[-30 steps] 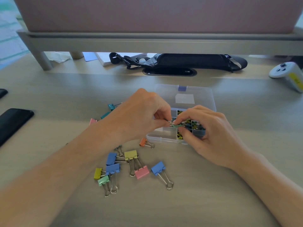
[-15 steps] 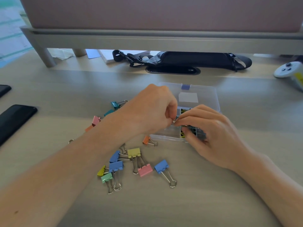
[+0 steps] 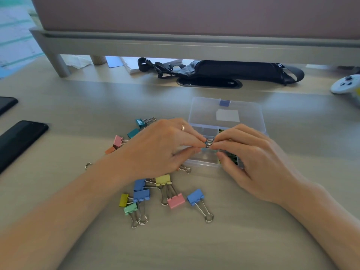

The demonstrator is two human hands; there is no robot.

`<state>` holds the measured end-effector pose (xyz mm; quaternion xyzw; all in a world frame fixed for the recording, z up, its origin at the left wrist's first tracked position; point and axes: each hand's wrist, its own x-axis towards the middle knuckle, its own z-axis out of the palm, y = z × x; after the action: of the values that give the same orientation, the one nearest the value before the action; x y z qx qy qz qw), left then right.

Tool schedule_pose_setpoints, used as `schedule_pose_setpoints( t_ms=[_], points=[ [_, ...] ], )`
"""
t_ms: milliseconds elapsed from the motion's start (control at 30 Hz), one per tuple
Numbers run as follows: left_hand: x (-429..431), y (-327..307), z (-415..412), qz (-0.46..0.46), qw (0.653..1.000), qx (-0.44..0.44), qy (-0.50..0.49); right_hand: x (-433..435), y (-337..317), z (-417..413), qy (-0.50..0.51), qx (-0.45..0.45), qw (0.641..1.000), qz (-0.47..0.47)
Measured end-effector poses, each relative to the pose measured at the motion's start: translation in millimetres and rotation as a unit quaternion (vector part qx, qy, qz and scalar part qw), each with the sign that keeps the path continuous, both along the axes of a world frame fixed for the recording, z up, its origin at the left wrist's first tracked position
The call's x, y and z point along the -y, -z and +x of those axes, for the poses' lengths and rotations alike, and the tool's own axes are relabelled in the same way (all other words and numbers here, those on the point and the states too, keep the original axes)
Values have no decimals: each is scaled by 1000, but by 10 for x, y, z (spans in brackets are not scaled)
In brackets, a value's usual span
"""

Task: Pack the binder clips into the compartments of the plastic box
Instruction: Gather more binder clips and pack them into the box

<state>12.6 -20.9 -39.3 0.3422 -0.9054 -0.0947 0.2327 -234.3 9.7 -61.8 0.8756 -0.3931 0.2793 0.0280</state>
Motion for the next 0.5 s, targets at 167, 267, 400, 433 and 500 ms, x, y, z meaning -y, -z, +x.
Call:
schedule_pose_setpoints(
  t_ms=[167, 267, 400, 433, 500],
  points=[
    [-17, -1, 13, -26, 999, 24, 11, 1, 8, -17, 1, 6, 1000, 5],
    [-38, -6, 14, -64, 995, 75, 23, 6, 8, -27, 1, 15, 1000, 13],
    [-74, -35, -18, -76, 989, 121, 24, -1, -1, -28, 0, 16, 1000, 9],
    [-79, -31, -19, -74, 990, 118, 23, -3, 0, -27, 1, 13, 1000, 7],
    [-86, -23, -26, -57, 993, 100, 20, -5, 2, -25, 5, 5, 1000, 5]
  ],
)
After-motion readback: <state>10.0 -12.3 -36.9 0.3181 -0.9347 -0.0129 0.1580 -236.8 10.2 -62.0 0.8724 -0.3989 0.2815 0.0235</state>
